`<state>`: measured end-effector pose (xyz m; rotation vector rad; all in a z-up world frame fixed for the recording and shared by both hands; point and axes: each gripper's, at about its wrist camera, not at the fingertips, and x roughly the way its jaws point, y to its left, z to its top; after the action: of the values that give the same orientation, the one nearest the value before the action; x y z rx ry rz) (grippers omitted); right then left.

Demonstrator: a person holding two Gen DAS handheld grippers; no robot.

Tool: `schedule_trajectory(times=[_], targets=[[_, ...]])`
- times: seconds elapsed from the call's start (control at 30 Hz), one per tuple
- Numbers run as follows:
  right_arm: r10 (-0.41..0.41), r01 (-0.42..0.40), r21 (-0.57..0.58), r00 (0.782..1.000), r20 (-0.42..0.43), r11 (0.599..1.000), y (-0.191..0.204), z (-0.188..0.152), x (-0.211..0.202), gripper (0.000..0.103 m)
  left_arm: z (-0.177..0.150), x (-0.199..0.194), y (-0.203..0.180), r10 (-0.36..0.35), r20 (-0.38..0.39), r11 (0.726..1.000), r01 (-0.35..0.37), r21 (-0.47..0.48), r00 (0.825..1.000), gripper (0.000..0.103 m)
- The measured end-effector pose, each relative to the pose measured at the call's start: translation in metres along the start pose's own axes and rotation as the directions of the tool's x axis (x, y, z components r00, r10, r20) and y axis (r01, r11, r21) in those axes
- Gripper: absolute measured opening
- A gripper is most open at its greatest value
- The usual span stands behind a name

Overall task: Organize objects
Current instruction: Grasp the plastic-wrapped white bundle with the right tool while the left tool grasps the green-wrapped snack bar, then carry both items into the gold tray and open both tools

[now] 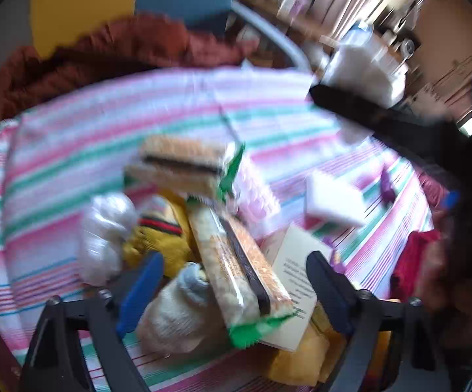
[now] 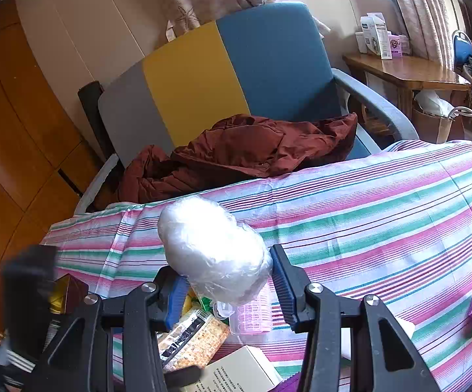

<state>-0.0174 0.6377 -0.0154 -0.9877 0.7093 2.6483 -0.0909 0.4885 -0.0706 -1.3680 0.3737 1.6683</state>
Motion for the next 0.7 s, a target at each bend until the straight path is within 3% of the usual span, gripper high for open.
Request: schedule_trajectory(times=[0.03,0.17,0.3,0.33,0.53,0.7], targets=[[0.0,0.0,-0.007,1.0,-0.003,1.0,0.0,0.0,0.001,0.048,-0.002,0.008,-0.002,-0.007,-0.031,1.0,0.007,0.012,1.0,0.062],[-0.006,0.005,-0.026,1.0,-0.013,1.0,0.001,-0.002,0.004,0.047,-0.015,-0.003,-0.014,-0.006,0.016,0.997,0.005,0.079,1.0,0.037],[0.007,-0.008,-0.072,1.0,-0.018,0.997,0.008,-0.006,0.007,0.047,-0.037,-0.031,-0.006,-0.002,0.108,0.996,-0.007,0.085,0.994,0.033],[0.012,-0.013,-0.089,1.0,-0.018,0.996,0.012,-0.007,0.008,0.047,-0.035,-0.033,-0.006,-0.005,0.124,0.996,-0.006,0.085,0.992,0.02],[0.044,-0.05,-0.15,0.998,-0.045,0.987,0.026,-0.016,0.017,0.047,-0.072,-0.076,0.004,-0.014,0.227,0.998,-0.002,0.069,0.974,0.02],[0.054,-0.064,-0.18,0.997,-0.061,0.982,0.045,-0.018,0.015,0.047,-0.107,-0.117,0.029,-0.033,0.285,0.999,0.034,0.004,0.958,0.02]])
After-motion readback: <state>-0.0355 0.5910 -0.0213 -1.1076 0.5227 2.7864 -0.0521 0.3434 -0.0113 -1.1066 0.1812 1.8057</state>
